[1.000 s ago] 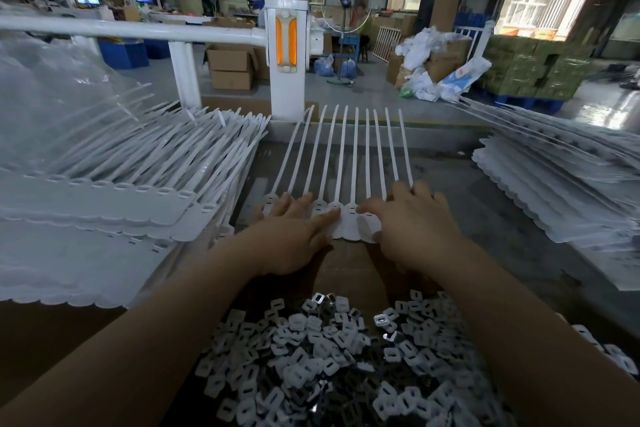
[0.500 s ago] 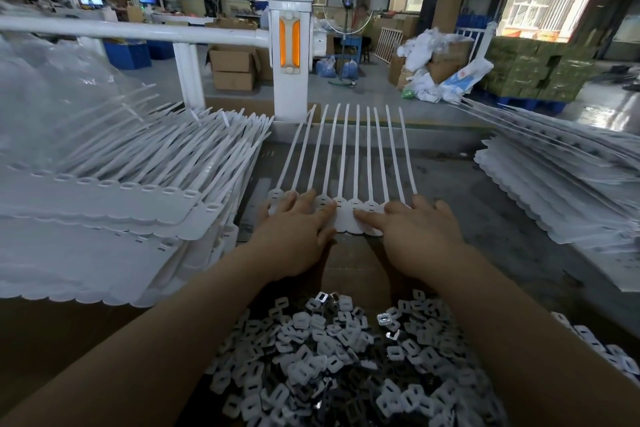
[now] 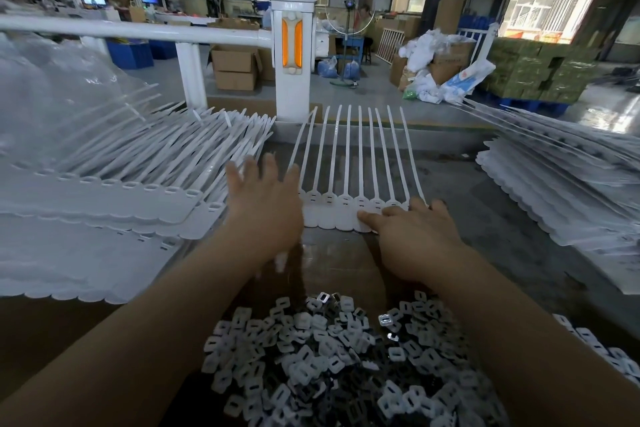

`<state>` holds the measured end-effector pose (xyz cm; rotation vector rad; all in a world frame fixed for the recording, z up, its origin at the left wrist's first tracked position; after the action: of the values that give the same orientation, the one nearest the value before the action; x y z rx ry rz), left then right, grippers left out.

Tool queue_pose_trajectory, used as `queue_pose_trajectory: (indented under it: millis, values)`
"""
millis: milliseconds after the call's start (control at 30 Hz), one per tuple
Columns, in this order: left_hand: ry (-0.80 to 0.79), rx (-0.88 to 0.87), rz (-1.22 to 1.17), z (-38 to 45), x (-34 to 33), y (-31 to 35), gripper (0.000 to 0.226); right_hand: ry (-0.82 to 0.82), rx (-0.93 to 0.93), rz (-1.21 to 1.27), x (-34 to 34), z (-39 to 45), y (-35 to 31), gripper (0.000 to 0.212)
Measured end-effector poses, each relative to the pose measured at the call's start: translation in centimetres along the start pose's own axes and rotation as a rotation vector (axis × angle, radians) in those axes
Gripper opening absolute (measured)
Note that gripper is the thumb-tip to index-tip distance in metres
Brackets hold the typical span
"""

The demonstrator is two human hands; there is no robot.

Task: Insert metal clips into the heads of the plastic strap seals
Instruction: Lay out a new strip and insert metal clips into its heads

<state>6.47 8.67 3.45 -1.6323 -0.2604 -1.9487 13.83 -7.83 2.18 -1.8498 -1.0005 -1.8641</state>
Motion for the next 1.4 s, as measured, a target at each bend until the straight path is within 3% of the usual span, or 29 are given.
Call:
queue_pose_trajectory:
  millis: [133, 267, 467, 667, 900, 1100, 1167, 1300, 1400]
  values:
    - [-0.138, 0.282, 0.107, -0.1, 0.3, -4.4, 0.056, 0.073, 0.012, 0.001, 0.2, 0.2, -0.2, 0.058]
    - [-0.254, 0.331, -0.008, 0.4, 0.0, -6.4, 0.047, 0.162, 0.022, 0.009, 0.6, 0.4, -0.2, 0.044]
    - [-0.36, 0.478, 0.048, 0.1, -0.7, -8.9, 0.057, 0.186, 0.019, 0.032, 0.7, 0.5, -0.3, 0.038]
    - [-0.279, 0.461, -0.004, 0.3, -0.3, -9.4, 0.053, 0.179, 0.012, 0.052, 0.6, 0.6, -0.3, 0.041]
    - [-0.055, 0.439, -0.208, 1.4, 0.7, -11.0, 0.051, 0.218, -0.001, 0.081, 1.4, 0.4, -0.4, 0.04]
    - [-0.125, 0.359, -0.233, 2.2, 0.1, -9.5, 0.061, 0.253, 0.0, 0.147, 2.0, 0.3, -0.7, 0.037]
    - [-0.027, 0.392, -0.264, 1.8, 0.8, -9.6, 0.048, 0.264, 0.002, 0.183, 2.1, 0.3, -0.7, 0.037]
    - [0.438, 0.432, -0.406, 0.1, 4.1, -9.3, 0.038, 0.301, 0.013, 0.228, 2.5, 0.3, -0.9, 0.045]
    - [0.582, 0.365, -0.459, -0.8, 5.6, -7.3, 0.04, 0.364, 0.028, 0.286, 3.0, 0.1, -0.7, 0.042]
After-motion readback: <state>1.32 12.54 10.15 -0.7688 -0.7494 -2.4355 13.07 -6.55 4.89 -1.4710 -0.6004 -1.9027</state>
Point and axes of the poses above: each hand's wrist, its own z-axis towards the middle knuckle, its own x-axis out of the back of the hand, y = z × x, the point moved 7 cm from there along z, towards the middle knuckle, and after that the axes turned 1 degree about z, right-handed, at the moved point
